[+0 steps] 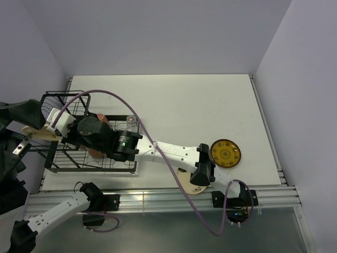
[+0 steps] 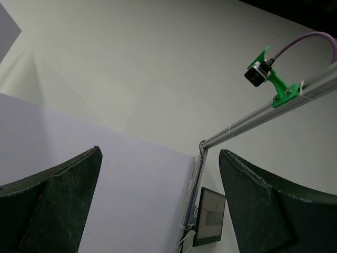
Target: Load the mixed dishes into the dish rack
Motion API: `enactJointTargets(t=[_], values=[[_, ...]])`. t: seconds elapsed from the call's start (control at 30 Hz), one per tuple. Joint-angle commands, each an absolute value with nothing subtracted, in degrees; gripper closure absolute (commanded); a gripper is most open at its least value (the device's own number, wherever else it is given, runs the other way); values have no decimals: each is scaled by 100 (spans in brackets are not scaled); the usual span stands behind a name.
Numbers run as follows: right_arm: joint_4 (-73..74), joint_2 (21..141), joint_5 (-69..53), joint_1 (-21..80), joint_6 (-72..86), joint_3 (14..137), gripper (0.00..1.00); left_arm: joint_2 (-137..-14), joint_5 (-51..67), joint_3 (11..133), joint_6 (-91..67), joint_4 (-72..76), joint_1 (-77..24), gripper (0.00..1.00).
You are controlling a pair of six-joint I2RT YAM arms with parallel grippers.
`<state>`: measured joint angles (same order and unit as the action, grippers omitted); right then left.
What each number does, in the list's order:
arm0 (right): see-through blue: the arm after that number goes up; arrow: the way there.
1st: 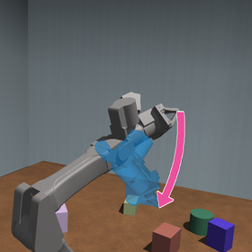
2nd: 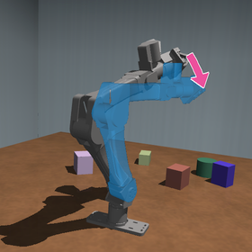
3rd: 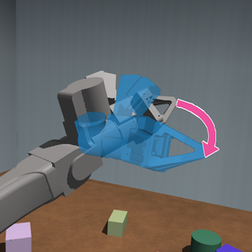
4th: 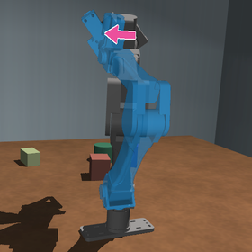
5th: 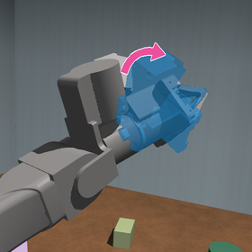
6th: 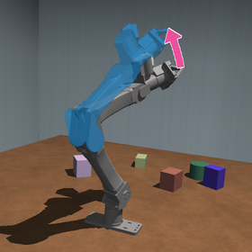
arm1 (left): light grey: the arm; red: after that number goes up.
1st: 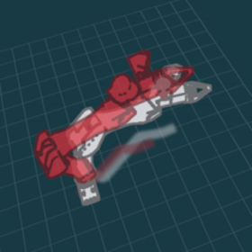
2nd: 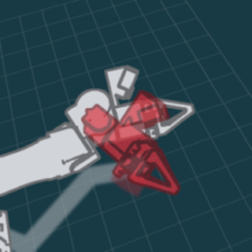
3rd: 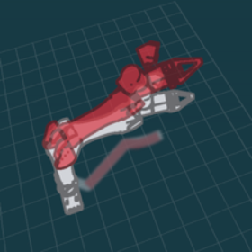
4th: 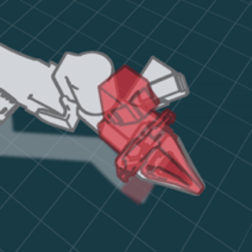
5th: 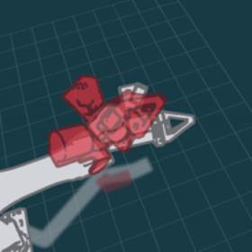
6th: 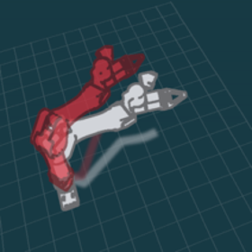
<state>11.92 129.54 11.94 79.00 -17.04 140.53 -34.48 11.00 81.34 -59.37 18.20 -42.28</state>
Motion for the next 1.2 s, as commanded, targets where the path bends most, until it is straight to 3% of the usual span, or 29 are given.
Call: enactJointTargets(t=[0.0, 1.17], values=[[659, 13078, 1371, 7945, -1793, 14282, 100, -3410, 1011, 8165, -6038, 1986, -4201, 1], [457, 13544, 1116, 7945, -1257, 14168, 100, -3252, 765, 7954, -6152, 1661, -4201, 1]])
